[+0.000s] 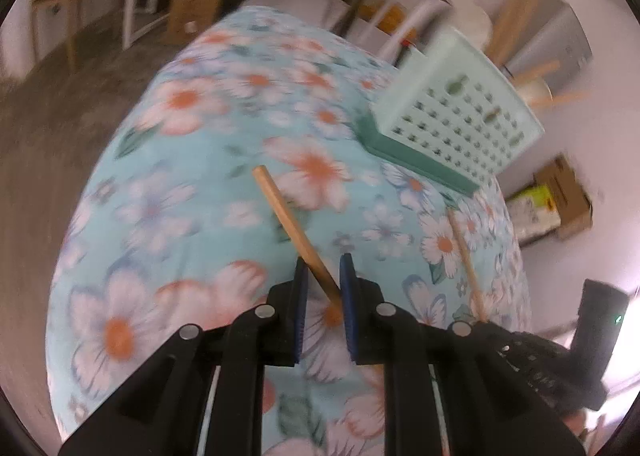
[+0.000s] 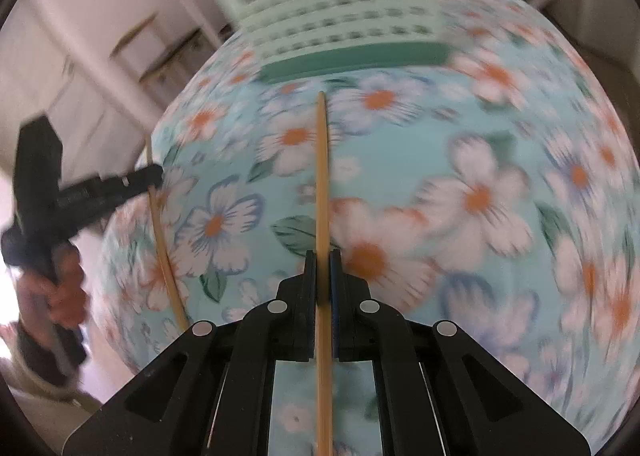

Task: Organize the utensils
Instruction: 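Lift both chopsticks upright off the bedspread toward the holder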

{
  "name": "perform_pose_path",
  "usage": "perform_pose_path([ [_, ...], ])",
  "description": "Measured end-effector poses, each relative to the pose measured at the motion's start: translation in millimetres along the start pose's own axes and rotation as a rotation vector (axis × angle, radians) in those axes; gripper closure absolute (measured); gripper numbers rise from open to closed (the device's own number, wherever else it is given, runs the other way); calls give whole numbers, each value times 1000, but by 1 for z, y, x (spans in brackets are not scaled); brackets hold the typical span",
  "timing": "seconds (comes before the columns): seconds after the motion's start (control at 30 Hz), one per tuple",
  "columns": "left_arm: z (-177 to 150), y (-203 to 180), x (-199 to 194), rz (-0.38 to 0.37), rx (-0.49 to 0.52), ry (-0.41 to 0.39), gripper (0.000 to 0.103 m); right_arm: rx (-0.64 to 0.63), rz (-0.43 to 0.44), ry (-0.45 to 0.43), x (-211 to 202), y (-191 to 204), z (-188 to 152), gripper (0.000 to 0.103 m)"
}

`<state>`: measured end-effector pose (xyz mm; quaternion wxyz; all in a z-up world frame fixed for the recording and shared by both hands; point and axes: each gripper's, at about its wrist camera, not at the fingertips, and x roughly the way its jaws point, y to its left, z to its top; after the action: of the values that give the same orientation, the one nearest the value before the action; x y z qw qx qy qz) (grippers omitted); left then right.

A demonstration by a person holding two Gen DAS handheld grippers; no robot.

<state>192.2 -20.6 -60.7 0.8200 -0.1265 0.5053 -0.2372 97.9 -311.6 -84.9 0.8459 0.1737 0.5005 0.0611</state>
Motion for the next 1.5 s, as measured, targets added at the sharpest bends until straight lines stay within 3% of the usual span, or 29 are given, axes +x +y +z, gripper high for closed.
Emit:
perform_pose_path([
  [0.17,8,-21,11,-39,85,53,90,138,68,-16,-13,-26,-15,99],
  [0.33,4,-50,24,-123,183,190,92,208,109,-16,-24,-38,-34,99],
  [0.47,-10,-62,25,-114,238,228,93,231,104,-6,-32,-39,-45,98],
  [0.57,-20,-64,25,-74,264,230,93,235,92,6,-36,-39,-50,98],
  [0.73,-20,-66,27,-44,275,226,92,178,67,16,-25,-28,-31,84],
  [0.87,-16,-74,37,14,307,218,91,137,24,-3,-19,-24,-15,79],
  [1.0,-15,-84,46,78,381,205,91,140,7,-17,-7,-26,1,80],
  [1.2,-18,-99,56,173,476,167,90,185,-8,-38,6,-36,17,98],
  [1.5,-30,-111,54,262,551,121,91,161,-35,-31,-16,-36,3,98],
])
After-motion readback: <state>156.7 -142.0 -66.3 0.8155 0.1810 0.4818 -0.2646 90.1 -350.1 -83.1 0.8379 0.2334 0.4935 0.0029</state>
